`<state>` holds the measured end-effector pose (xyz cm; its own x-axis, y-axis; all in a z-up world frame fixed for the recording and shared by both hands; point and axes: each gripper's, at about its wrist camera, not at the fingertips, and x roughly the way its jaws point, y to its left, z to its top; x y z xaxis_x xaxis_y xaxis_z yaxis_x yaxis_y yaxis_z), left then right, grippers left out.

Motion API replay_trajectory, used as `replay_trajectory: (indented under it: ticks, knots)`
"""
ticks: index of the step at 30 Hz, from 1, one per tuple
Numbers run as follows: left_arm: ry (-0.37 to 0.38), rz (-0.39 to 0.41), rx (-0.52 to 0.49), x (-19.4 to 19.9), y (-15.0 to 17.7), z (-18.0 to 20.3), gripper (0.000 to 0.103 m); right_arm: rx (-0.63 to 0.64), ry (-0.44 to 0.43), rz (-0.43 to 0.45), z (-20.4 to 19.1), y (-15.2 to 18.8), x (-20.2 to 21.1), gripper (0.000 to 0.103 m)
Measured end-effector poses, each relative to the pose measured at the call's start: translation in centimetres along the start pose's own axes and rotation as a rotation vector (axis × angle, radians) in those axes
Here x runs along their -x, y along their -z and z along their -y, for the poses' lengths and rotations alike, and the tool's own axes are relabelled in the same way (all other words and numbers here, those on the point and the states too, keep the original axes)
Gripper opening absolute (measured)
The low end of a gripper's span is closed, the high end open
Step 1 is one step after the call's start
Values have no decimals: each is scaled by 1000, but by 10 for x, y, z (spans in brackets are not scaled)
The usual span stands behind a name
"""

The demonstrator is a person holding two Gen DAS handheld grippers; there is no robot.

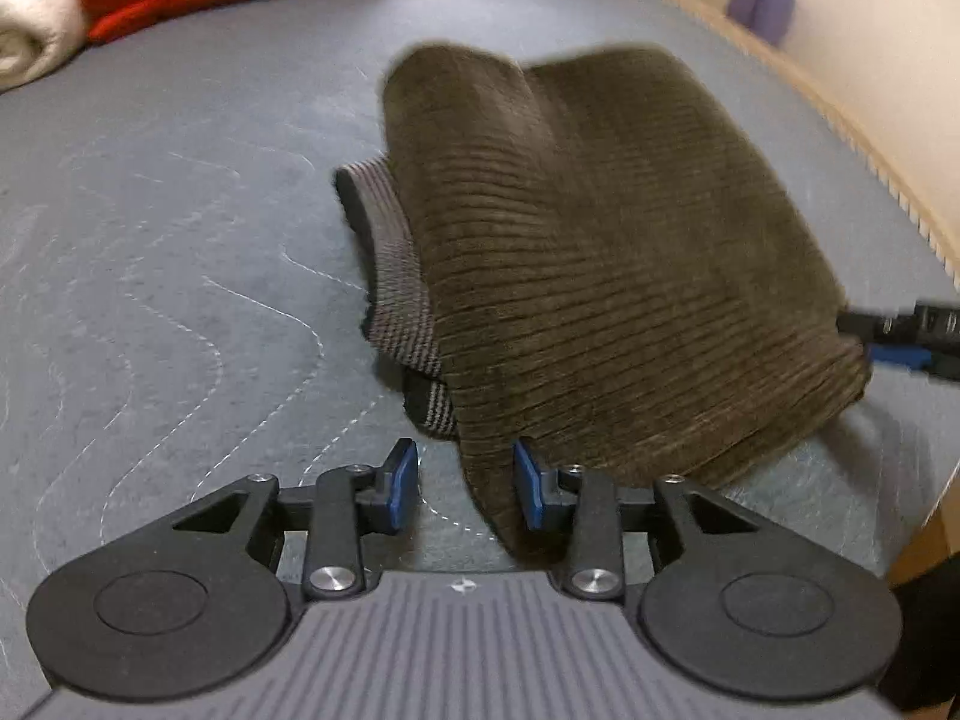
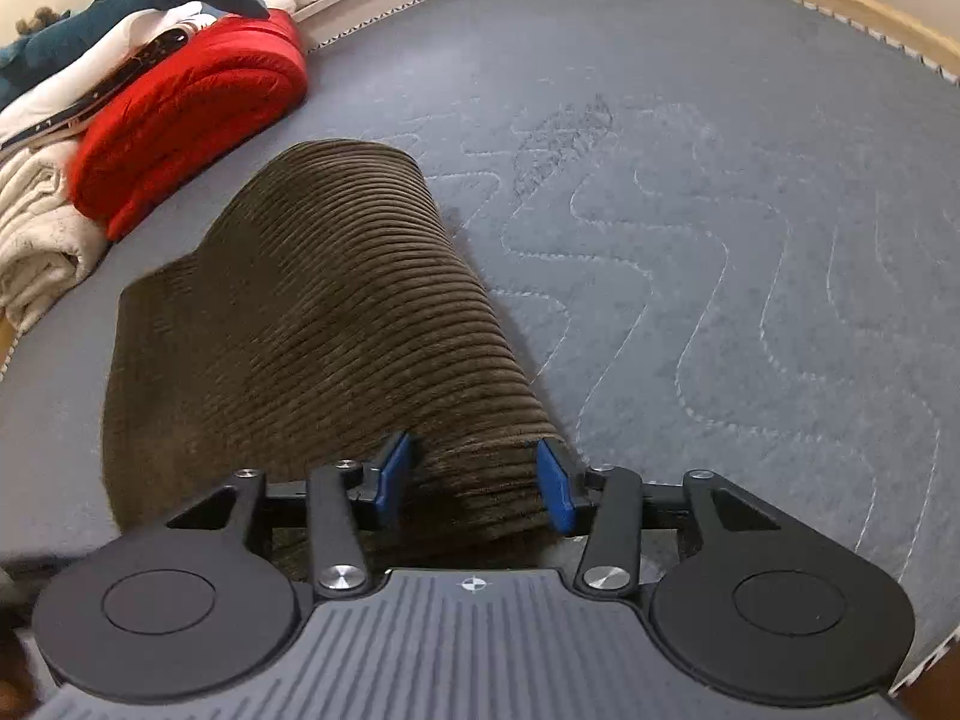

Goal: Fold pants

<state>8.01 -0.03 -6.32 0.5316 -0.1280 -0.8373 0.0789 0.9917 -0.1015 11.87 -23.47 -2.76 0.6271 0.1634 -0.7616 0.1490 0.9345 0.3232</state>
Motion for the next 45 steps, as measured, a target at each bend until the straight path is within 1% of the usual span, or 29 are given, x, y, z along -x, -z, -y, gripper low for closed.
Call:
replay_trajectory:
  ticks: [1, 3, 5, 6, 7, 8, 10, 11, 13, 14, 15, 16, 17, 19, 22, 23, 24, 25, 27, 28, 30, 31, 32, 33, 34, 38, 41, 43, 45]
  knots:
    - [-7, 11, 7, 6, 0, -1, 42, 13, 9, 1, -2, -2, 2, 48]
    - [-28, 49, -10, 24, 2, 1, 51, 36, 20, 9, 2, 1, 7, 48]
    - [-51, 91, -37, 43, 3, 3, 71, 24, 32, 19, 3, 0, 12, 48]
    - [-63, 116, -41, 52, 4, 2, 76, 21, 42, 27, 1, 2, 14, 48]
    - [-71, 140, -37, 63, 8, 1, 83, 28, 56, 38, -1, 2, 18, 48]
    - [-75, 158, -28, 74, 10, 0, 87, 47, 73, 48, -6, 9, 25, 48]
    - [-78, 193, -7, 96, 16, -6, 88, 100, 124, 67, -18, 13, 32, 49]
    - [-86, 206, 0, 106, 13, -9, 88, 115, 136, 71, -18, 17, 35, 49]
    - [-112, 249, 12, 125, 23, -8, 90, 120, 132, 85, -24, 19, 45, 50]
    - [-122, 272, 11, 134, 28, -7, 93, 121, 128, 93, -27, 19, 50, 51]
    - [-135, 297, 4, 141, 32, -4, 94, 126, 129, 101, -30, 19, 55, 52]
    - [-150, 321, -6, 149, 35, -1, 98, 137, 132, 110, -35, 20, 61, 54]
    - [-163, 345, -17, 154, 38, 4, 98, 153, 138, 118, -40, 20, 67, 56]
    - [-145, 371, -39, 161, 39, 12, 98, 188, 148, 130, -49, 22, 78, 63]
    - [-116, 399, -31, 168, 40, 20, 99, 234, 159, 142, -61, 24, 97, 68]
    - [-97, 397, -28, 167, 41, 22, 101, 252, 164, 147, -66, 26, 106, 70]
    - [-77, 381, -20, 166, 42, 24, 102, 273, 166, 156, -70, 27, 114, 76]
    - [-62, 358, -6, 163, 42, 25, 103, 297, 163, 171, -73, 30, 122, 85]
    - [-41, 311, 42, 157, 39, 29, 103, 322, 164, 199, -79, 41, 133, 97]
    - [-38, 299, 62, 154, 37, 31, 103, 327, 160, 197, -81, 49, 132, 98]
    - [-47, 277, 82, 143, 31, 38, 103, 361, 112, 176, -81, 66, 124, 98]
    - [-54, 270, 80, 137, 28, 42, 103, 366, 117, 163, -79, 75, 118, 97]
    - [-64, 267, 76, 131, 26, 45, 103, 354, 154, 125, -79, 80, 110, 96]
    - [-77, 263, 71, 123, 25, 49, 103, 333, 182, 90, -79, 81, 103, 95]
    - [-87, 257, 67, 117, 24, 51, 103, 309, 187, 80, -78, 80, 100, 95]
    - [-84, 206, 62, 87, 20, 59, 103, 288, 233, 99, -77, 72, 96, 95]
    - [-73, 161, 53, 69, 21, 63, 103, 288, 233, 104, -76, 69, 95, 95]
    - [-58, 142, 74, 65, 22, 62, 103, 300, 245, 108, -73, 69, 92, 96]
    - [-53, 144, 90, 65, 21, 63, 103, 309, 248, 108, -71, 71, 86, 95]
